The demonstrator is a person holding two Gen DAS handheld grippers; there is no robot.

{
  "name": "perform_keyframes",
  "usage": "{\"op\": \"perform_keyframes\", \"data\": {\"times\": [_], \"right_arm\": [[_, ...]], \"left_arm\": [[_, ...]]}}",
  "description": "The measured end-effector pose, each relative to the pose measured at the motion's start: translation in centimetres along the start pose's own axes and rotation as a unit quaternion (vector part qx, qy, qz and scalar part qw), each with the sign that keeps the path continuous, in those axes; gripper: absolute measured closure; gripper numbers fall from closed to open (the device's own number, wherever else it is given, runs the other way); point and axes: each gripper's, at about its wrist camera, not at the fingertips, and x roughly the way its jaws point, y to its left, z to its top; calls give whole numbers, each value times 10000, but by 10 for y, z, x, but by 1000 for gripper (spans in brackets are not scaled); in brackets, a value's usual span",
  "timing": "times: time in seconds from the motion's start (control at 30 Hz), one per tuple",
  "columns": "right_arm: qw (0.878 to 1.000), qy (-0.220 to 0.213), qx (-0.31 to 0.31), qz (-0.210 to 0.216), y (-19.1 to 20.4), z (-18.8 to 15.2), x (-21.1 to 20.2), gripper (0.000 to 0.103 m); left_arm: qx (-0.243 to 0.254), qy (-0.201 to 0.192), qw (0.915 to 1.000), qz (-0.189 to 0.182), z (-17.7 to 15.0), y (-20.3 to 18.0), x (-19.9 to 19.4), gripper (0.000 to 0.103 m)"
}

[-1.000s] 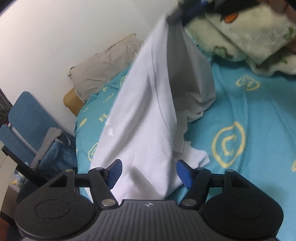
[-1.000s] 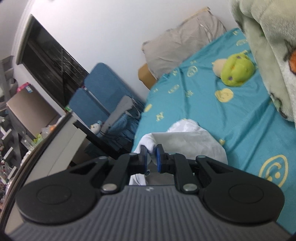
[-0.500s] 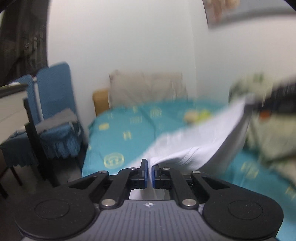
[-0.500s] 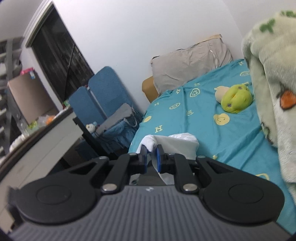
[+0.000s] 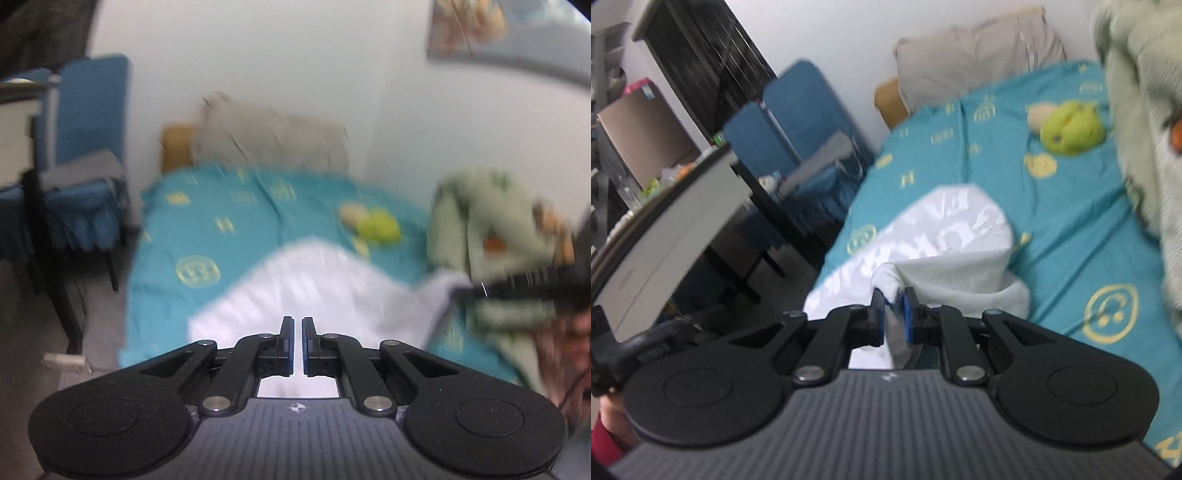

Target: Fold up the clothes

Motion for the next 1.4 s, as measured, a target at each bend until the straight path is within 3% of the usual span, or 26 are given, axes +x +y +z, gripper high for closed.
{"op": "perform_keyframes", "data": {"times": [0.07, 0.17, 0.23, 0.37, 0.5, 0.6, 0.7, 0.8, 0.9, 1.03, 1.17, 1.3, 1.4], "right_arm": [[9999, 58, 119, 88, -1, -2, 10, 89], [9991, -56, 306, 272, -2, 1, 13, 90], [9981, -173, 459, 385, -5, 3, 11, 90], [9953, -383, 748, 489, -12, 6, 3, 90], [9925, -582, 959, 477, -19, 8, -2, 89], [9911, -770, 1045, 306, -23, 10, -7, 89], [9893, -894, 1143, 139, -28, 10, -9, 89], [9887, -861, 1213, 197, -28, 8, -7, 90], [9912, -904, 950, 157, -17, 5, -8, 90], [9917, -1216, 399, -136, 0, 3, -16, 90], [9907, -1301, 262, -308, 0, 3, -17, 90], [9916, -1177, 193, -508, -2, -1, -10, 88], [9934, -997, 116, -559, -1, -3, -7, 83]], "left_arm": [[349, 190, 9991, -143, -14, -23, 19, 95], [868, 327, 9950, -366, -40, -66, 42, 76], [1206, 357, 9914, -364, -55, -96, 60, 55], [1615, 227, 9861, 305, -80, -143, 92, 40], [1806, 90, 9756, 1246, -96, -157, 113, 39], [1561, -131, 9697, 1877, -90, -143, 111, 38], [568, -600, 9692, 2320, -74, -115, 87, 27], [-25, -1252, 9570, 2616, -63, -97, 53, 24], [-510, -1557, 9457, 2806, -61, -87, 30, 16], [-502, -820, 9527, 2884, -70, -81, 28, 16], [-504, -492, 9454, 3181, -75, -67, 33, 16], [-501, -1379, 9344, 3245, -59, -70, 9, 16], [-229, -2025, 9253, 3198, -47, -80, -9, 16]]}}
